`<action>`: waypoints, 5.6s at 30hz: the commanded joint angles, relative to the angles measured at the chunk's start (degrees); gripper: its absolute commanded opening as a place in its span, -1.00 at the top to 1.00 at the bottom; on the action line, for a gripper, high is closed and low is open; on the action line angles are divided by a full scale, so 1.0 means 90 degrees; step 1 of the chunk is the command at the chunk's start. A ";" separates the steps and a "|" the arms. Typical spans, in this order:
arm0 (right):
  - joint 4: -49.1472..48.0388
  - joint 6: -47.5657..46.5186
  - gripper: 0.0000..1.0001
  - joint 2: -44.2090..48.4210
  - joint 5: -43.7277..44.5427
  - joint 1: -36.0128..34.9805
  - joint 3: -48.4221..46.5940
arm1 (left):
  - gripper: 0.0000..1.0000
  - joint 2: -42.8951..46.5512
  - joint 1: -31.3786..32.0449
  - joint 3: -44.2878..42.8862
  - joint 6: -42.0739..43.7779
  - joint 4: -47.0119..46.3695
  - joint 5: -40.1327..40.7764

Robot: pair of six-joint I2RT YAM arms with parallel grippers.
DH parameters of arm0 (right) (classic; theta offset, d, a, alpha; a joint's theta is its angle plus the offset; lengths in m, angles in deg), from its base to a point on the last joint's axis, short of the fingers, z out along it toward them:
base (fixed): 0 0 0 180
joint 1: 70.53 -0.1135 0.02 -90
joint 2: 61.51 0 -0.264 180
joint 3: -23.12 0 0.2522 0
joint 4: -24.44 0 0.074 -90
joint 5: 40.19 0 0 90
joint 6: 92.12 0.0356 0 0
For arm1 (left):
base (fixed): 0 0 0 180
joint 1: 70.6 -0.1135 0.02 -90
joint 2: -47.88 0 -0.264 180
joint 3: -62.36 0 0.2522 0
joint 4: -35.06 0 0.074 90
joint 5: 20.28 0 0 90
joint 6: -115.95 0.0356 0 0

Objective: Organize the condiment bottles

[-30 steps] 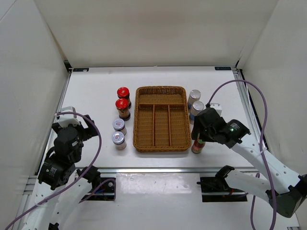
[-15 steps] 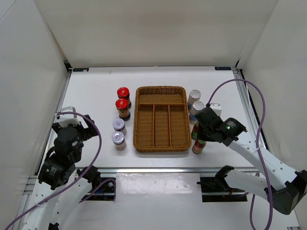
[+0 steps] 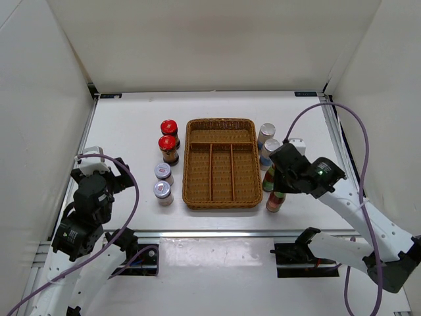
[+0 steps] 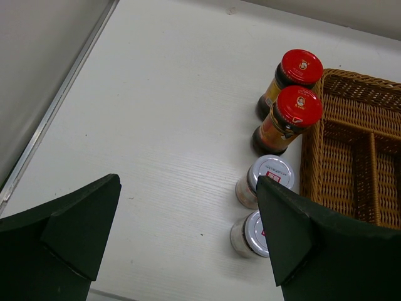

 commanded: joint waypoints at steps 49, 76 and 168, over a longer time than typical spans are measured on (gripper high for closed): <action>-0.3869 -0.1717 0.66 -0.4220 -0.0489 0.0784 -0.2292 | -1.00 0.0036 0.0022 0.0035 -0.0045 -0.0062 0.0345; -0.4071 -0.0806 -1.00 0.1539 0.2013 0.0237 0.1232 | -1.00 -0.0022 0.0022 0.0094 -0.0045 -0.0179 0.0228; -0.4056 -0.1365 1.00 0.0975 0.2812 0.0219 0.1606 | -1.00 -0.0139 0.0022 0.0094 0.0024 -0.0179 0.0228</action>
